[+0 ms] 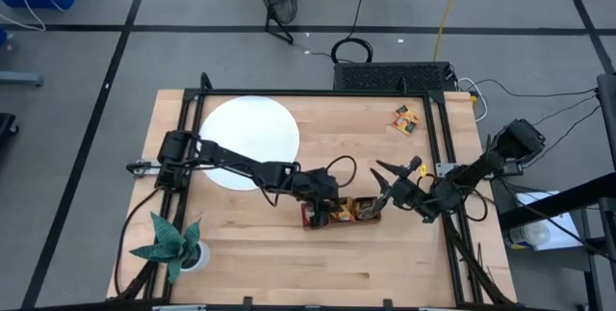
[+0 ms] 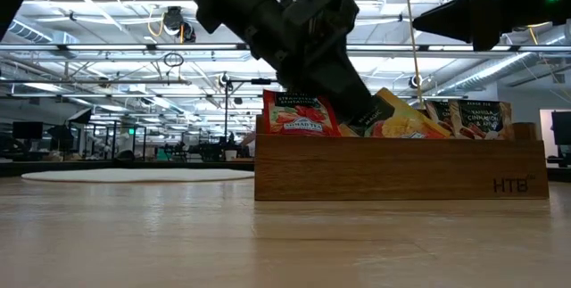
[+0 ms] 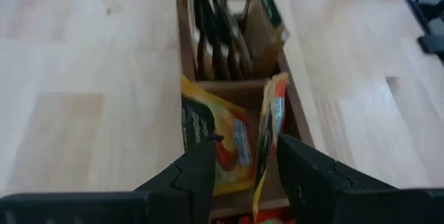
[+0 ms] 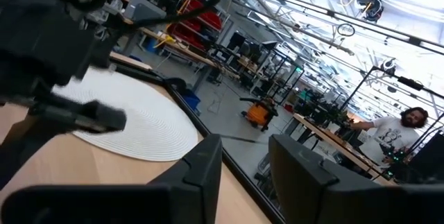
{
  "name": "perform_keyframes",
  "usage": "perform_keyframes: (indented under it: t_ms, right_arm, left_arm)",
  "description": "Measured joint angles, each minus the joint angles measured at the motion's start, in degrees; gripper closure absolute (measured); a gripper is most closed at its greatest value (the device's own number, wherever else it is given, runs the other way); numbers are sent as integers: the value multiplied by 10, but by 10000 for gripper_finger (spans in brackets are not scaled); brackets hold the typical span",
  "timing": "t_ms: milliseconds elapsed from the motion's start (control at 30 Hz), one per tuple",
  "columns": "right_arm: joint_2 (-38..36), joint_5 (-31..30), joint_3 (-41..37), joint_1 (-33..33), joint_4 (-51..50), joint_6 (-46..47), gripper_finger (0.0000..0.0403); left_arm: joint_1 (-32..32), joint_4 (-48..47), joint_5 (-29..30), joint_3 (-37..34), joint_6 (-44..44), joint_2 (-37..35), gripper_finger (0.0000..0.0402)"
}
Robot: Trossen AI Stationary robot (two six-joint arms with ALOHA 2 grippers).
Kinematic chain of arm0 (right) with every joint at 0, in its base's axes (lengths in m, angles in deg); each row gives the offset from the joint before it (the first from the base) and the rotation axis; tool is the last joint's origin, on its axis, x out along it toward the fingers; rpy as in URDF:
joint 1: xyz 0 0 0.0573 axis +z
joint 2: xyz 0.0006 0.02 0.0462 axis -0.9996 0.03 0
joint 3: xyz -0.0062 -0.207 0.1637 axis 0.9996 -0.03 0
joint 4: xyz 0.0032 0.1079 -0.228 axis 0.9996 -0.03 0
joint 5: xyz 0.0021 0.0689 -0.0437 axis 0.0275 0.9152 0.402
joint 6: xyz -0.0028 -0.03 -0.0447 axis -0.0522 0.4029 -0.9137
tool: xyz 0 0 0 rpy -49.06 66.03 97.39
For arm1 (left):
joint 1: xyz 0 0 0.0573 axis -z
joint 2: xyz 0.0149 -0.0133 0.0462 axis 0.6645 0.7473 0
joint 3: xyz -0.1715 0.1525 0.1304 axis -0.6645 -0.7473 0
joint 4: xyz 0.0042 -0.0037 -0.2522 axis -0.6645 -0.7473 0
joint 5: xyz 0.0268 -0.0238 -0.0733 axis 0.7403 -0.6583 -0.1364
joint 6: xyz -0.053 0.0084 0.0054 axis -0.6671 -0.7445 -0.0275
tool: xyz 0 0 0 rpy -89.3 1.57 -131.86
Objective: Pick & Place Tea
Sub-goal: Put the orange tea bag into the middle section of the wooden organizer
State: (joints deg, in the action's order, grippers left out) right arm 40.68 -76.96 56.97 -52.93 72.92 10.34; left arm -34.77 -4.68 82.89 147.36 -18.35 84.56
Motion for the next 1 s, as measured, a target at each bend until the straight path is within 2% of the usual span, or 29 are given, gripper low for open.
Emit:
perform_keyframes:
  t_ms: [133,267,333,533,867,1000]
  right_arm:
    - [0,0,0,0,0,0,298]
    - [0,-1,0,0,0,-1,298]
    - [0,-1,0,0,0,-1,298]
    - [0,-1,0,0,0,-1,300]
    - [0,-1,0,0,0,-1,301]
    - [0,-1,0,0,0,-1,304]
  left_arm:
    - [0,5,13,1,3,-4,245]
    - [1,18,-4,1,23,-7,256]
    - [4,16,-5,1,34,-6,280]
    - [10,16,-15,1,55,-6,389]
    - [9,-1,-20,1,37,-17,398]
    - [5,-115,-11,48,21,-28,399]
